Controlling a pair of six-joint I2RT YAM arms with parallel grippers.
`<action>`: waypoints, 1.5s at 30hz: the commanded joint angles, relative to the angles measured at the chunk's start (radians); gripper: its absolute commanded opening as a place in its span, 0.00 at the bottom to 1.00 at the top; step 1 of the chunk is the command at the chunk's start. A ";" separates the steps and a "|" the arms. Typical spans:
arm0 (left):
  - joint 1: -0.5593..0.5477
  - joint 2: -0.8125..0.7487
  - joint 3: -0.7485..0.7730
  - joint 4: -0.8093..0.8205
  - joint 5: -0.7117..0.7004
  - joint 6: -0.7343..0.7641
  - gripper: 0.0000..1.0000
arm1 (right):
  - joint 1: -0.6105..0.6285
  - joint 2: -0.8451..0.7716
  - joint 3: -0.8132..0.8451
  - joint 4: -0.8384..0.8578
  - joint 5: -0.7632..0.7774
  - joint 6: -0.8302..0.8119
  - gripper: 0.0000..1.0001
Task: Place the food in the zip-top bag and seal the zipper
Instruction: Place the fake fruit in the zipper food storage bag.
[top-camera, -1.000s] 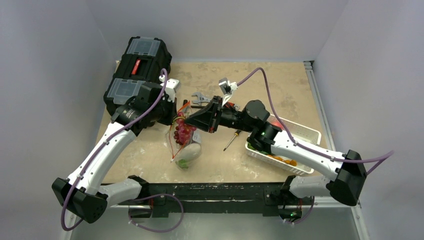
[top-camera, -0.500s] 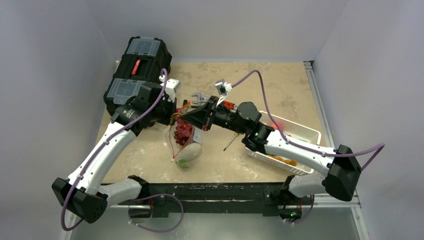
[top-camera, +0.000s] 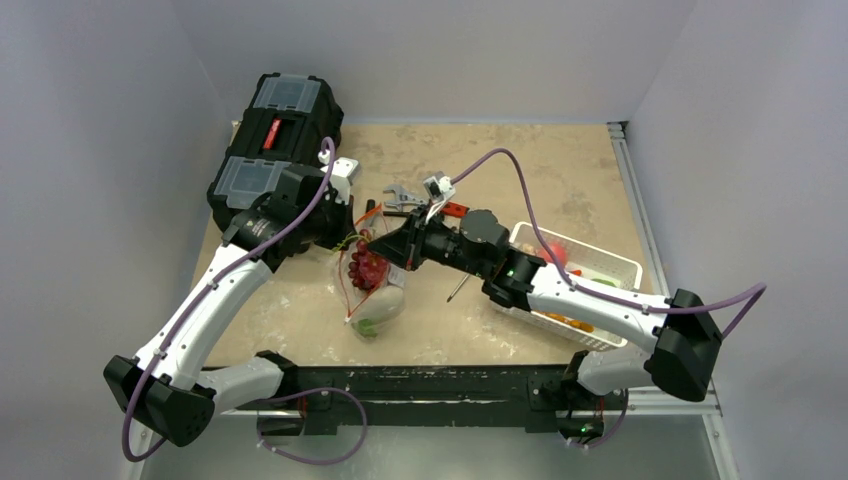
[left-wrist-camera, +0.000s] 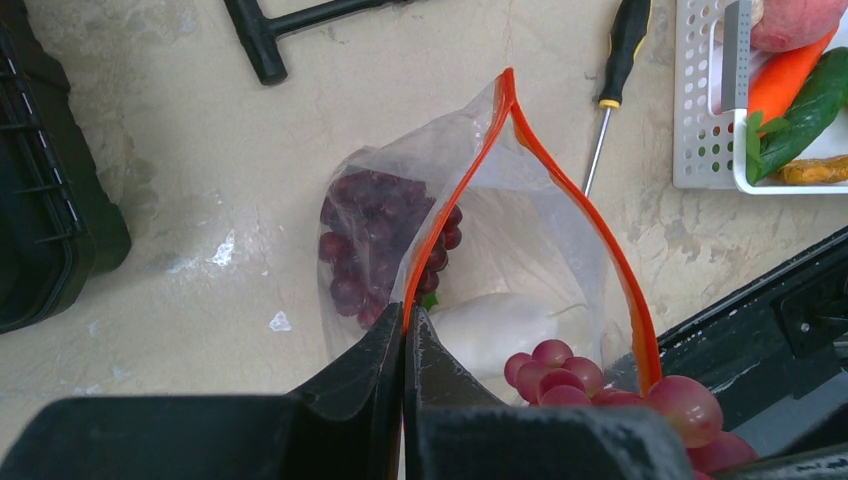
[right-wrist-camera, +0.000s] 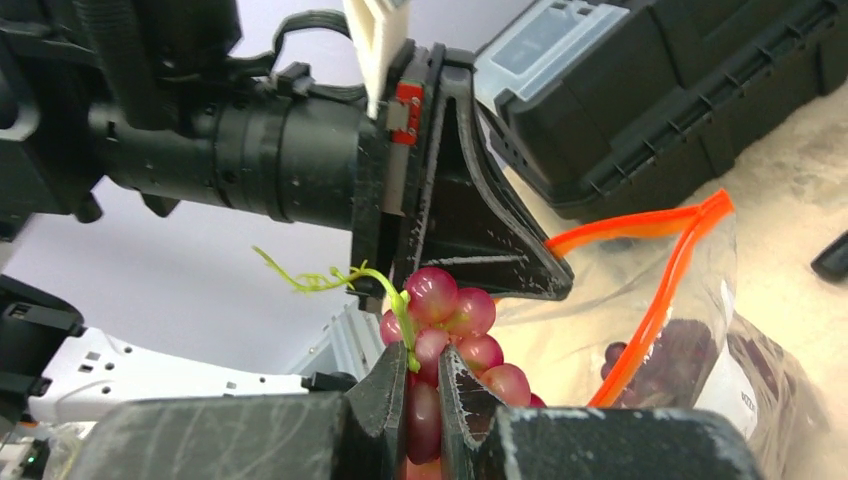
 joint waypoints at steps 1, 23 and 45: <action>0.006 -0.018 0.002 0.026 -0.001 0.025 0.00 | 0.020 0.012 0.015 -0.039 0.040 0.009 0.00; 0.006 -0.019 0.002 0.026 0.000 0.025 0.00 | 0.076 0.108 0.178 -0.342 0.354 -0.070 0.22; 0.005 -0.018 0.001 0.026 0.000 0.026 0.00 | 0.076 0.061 0.249 -0.454 0.446 -0.141 0.54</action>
